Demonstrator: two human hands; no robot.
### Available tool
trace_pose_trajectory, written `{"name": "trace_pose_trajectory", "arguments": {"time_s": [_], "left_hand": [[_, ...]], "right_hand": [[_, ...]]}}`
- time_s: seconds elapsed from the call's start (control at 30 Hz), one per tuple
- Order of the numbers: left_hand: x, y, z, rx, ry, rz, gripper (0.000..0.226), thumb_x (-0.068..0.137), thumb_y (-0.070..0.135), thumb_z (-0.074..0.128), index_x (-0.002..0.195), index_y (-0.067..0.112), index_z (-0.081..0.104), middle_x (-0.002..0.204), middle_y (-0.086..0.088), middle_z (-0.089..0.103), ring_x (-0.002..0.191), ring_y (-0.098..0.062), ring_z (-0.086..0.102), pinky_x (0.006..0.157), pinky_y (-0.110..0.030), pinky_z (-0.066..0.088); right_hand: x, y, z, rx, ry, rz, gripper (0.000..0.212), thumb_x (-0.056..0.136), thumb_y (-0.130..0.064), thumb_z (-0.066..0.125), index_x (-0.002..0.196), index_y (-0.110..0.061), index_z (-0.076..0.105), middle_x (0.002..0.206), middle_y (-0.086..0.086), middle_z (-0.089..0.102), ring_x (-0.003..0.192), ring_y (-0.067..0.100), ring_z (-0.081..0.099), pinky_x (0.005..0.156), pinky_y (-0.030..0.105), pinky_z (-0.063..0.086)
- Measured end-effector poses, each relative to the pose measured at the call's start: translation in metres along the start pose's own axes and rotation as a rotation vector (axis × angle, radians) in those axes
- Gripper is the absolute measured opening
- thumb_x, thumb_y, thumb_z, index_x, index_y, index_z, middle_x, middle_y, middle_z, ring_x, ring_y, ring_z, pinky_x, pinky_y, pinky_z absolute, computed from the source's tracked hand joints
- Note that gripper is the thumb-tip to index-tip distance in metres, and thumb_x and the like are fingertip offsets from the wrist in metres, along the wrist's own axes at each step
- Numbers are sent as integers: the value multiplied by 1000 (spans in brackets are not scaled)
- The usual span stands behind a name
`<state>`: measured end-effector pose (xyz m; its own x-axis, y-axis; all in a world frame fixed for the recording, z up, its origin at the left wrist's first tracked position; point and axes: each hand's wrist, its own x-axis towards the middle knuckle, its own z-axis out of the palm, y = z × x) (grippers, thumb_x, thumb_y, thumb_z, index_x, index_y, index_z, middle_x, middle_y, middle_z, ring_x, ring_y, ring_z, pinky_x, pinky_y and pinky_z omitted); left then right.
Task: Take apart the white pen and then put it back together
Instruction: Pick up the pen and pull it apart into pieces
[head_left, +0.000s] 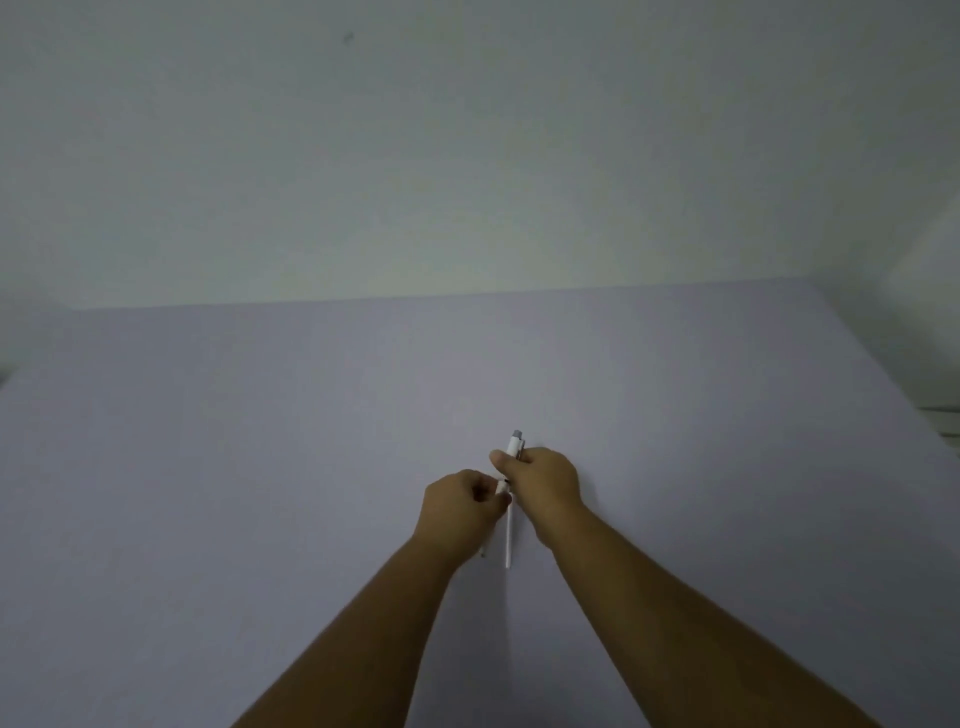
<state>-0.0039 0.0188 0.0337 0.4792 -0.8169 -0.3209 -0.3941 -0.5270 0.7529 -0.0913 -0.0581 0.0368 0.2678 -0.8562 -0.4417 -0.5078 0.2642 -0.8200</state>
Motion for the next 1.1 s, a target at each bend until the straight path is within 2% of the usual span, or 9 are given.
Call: {"name": "trace_pose_trajectory", "arguments": {"time_s": [0.1, 0.23, 0.37, 0.5, 0.57, 0.67, 0.9, 1.03, 1.1], "left_hand": [[2, 7, -10, -16, -59, -7, 17, 85, 32, 63, 84, 16, 67, 70, 7, 62, 63, -5, 55, 56, -17, 41], [-1, 1, -16, 160, -202, -39, 13, 83, 29, 66, 78, 17, 65, 71, 4, 59, 68, -11, 55, 60, -20, 43], [-6, -17, -15, 71, -147, -143, 15, 82, 28, 68, 79, 13, 66, 78, -3, 63, 73, -18, 59, 77, -34, 53], [-5, -20, -14, -36, -85, -178, 15, 81, 26, 68, 69, 19, 63, 83, -8, 67, 80, -23, 63, 84, -40, 56], [-5, -21, -13, -81, -70, -188, 15, 82, 26, 68, 69, 22, 62, 85, -7, 68, 84, -24, 65, 85, -40, 57], [-4, -25, -13, -126, -53, -204, 10, 81, 28, 69, 75, 23, 63, 86, -3, 68, 84, -21, 64, 84, -39, 57], [-1, -26, -11, -110, -46, -183, 9, 82, 29, 68, 82, 21, 63, 86, 1, 66, 84, -18, 63, 82, -34, 56], [-2, -20, -12, -33, -18, -100, 10, 82, 31, 66, 77, 24, 60, 72, 8, 60, 64, -6, 54, 55, -17, 44], [-4, -14, -12, 23, -8, -46, 12, 84, 32, 64, 78, 23, 59, 65, 9, 56, 57, -4, 49, 46, -13, 38]], "right_hand": [[2, -5, 1, 144, 2, 71, 28, 83, -36, 65, 65, -16, 59, 66, 2, 63, 69, 22, 63, 76, 40, 53], [14, -2, -11, 244, 104, 128, 31, 87, -34, 59, 68, -10, 61, 61, 4, 57, 54, 18, 52, 71, 39, 50], [19, 13, -28, -236, -34, 66, 31, 86, -33, 61, 92, -4, 69, 80, 12, 63, 74, 25, 58, 71, 33, 45], [9, 33, -19, -462, -59, 41, 18, 81, -27, 69, 79, -9, 64, 87, 15, 73, 69, 21, 58, 56, 25, 39], [8, 39, -15, -474, -31, 35, 19, 80, -25, 70, 80, -8, 62, 92, 17, 73, 72, 23, 59, 58, 24, 38], [8, 41, -13, -457, 30, 47, 29, 80, -24, 72, 96, -2, 62, 99, 16, 70, 88, 28, 65, 65, 25, 39], [6, 44, -11, -393, 69, 40, 37, 79, -28, 72, 103, -3, 57, 103, 13, 65, 90, 26, 62, 68, 27, 42], [-2, 22, -8, -133, 47, -60, 37, 80, -53, 62, 72, -19, 54, 70, -2, 58, 64, 15, 53, 63, 32, 49], [-8, 8, -4, -64, -47, -71, 43, 78, -54, 64, 57, -21, 47, 56, -5, 48, 54, 12, 45, 55, 27, 41]]}}
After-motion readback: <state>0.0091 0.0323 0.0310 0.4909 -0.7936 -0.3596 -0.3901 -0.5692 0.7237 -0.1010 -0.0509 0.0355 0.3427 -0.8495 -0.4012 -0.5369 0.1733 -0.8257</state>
